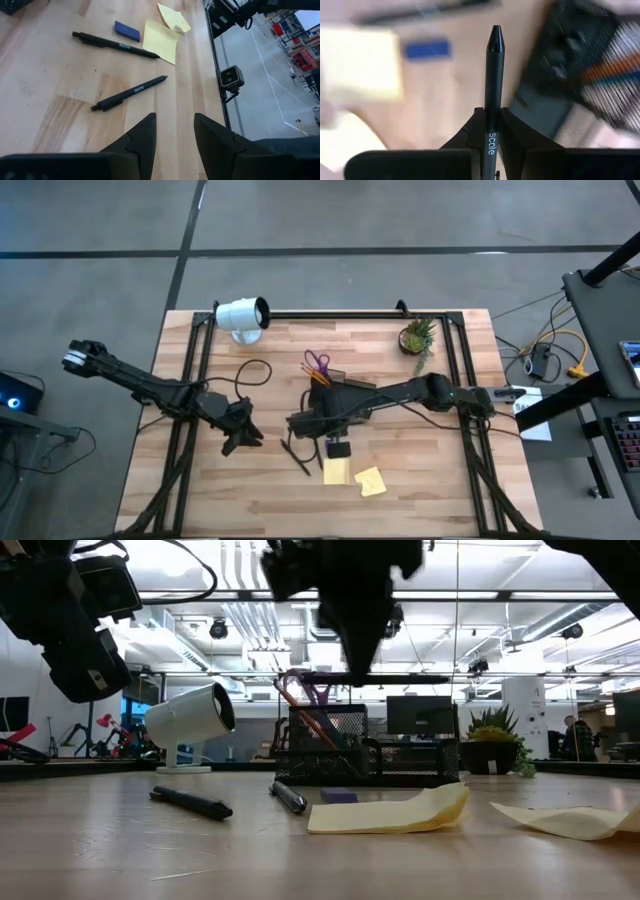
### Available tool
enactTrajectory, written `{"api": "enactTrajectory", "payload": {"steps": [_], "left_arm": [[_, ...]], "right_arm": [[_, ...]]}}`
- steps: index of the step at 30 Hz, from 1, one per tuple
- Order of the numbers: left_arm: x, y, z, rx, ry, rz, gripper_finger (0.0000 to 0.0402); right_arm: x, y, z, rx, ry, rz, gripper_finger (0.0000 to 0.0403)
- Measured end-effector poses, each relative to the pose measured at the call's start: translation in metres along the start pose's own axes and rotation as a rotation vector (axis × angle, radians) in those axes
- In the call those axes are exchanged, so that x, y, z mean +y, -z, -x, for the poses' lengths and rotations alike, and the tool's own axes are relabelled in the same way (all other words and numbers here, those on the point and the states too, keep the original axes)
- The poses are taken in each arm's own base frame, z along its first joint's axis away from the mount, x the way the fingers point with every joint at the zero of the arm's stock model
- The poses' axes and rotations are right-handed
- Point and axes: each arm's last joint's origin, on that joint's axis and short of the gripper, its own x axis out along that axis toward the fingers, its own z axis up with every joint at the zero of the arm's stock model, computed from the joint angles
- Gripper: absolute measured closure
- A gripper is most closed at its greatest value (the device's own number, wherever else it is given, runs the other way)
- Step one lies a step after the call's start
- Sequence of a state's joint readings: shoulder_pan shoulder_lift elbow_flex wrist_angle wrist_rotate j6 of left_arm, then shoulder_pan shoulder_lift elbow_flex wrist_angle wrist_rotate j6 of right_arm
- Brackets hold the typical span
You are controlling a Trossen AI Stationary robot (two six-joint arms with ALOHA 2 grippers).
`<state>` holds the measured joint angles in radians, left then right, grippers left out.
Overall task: Pick and place office supplies into organizer
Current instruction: Put the right black pen into the black desk organizer
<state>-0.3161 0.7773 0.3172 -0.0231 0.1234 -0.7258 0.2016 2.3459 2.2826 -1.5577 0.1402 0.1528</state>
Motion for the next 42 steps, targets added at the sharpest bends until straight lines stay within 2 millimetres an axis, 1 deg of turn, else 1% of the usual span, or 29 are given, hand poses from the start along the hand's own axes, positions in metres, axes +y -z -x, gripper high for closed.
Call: {"api": "enactTrajectory", "payload": {"steps": [1,3,6,8,9,10,12,15,17,18,19,23,25,28,30,32,34,36,38,40,42], "left_arm": [[0.000,0.000,0.000,0.000,0.001,0.000,0.0285],[0.000,0.000,0.000,0.001,0.002,0.000,0.0285],[0.000,0.000,0.001,-0.001,0.005,0.000,0.0285],[0.000,0.000,0.001,-0.002,0.006,0.000,0.0285],[-0.001,0.000,0.001,-0.004,0.007,0.000,0.0285],[-0.001,0.000,0.001,-0.003,0.006,0.000,0.0285],[-0.001,0.000,0.001,-0.003,0.007,0.000,0.0285],[-0.001,0.000,0.001,-0.004,0.007,-0.001,0.0285],[-0.001,0.000,0.001,-0.004,0.007,0.000,0.0285],[-0.001,0.000,0.001,-0.004,0.007,0.001,0.0285],[-0.001,0.000,0.001,-0.003,0.007,0.001,0.0285],[-0.001,0.000,0.002,-0.004,0.008,0.001,0.0285],[-0.001,0.000,0.002,-0.004,0.008,0.001,0.0285],[0.000,0.000,0.002,0.000,0.004,0.002,0.0285],[0.000,0.001,0.002,0.004,0.001,0.003,0.0285],[0.001,0.001,0.002,0.011,-0.004,0.004,0.0285],[0.001,0.001,0.002,0.015,-0.007,0.004,0.0285],[0.001,0.002,0.002,0.023,-0.013,0.005,0.0285],[0.002,0.003,0.002,0.032,-0.021,0.007,0.0285],[0.003,0.004,0.002,0.041,-0.029,0.008,0.0285],[0.004,0.005,0.002,0.049,-0.036,0.009,0.0285]], "right_arm": [[-0.001,0.002,0.000,0.018,0.030,-0.006,0.0378],[-0.005,0.001,0.001,-0.007,0.090,-0.035,0.0378],[-0.012,0.003,0.010,-0.043,0.204,-0.042,0.0378],[-0.017,0.002,0.016,-0.081,0.311,-0.045,0.0378],[-0.019,0.002,0.019,-0.096,0.339,-0.065,0.0378],[-0.023,0.000,0.021,-0.120,0.327,-0.119,0.0378],[-0.034,-0.007,0.025,-0.187,0.205,-0.327,0.0378],[-0.055,-0.016,0.032,-0.288,-0.030,-0.726,0.0378],[-0.062,-0.021,0.035,-0.306,-0.183,-0.914,0.0378],[-0.063,-0.022,0.037,-0.297,-0.254,-0.962,0.0378],[-0.062,-0.023,0.038,-0.272,-0.315,-0.972,0.0378],[-0.054,-0.017,0.037,-0.119,-0.471,-0.940,0.0378],[-0.055,-0.020,0.042,-0.128,-0.550,-0.998,0.0378],[-0.056,-0.022,0.056,-0.179,-0.642,-1.070,0.0378],[-0.055,-0.013,0.061,-0.137,-0.620,-1.070,0.0378],[-0.051,0.002,0.058,-0.009,-0.525,-1.054,0.0378],[-0.046,0.016,0.055,0.097,-0.422,-0.989,0.0378],[-0.038,0.016,0.055,0.061,-0.414,-0.909,0.0378],[-0.032,0.017,0.059,0.036,-0.422,-0.870,0.0378],[-0.028,0.020,0.059,0.060,-0.398,-0.849,0.0378],[-0.021,0.020,0.055,0.057,-0.388,-0.778,0.0378]]}}
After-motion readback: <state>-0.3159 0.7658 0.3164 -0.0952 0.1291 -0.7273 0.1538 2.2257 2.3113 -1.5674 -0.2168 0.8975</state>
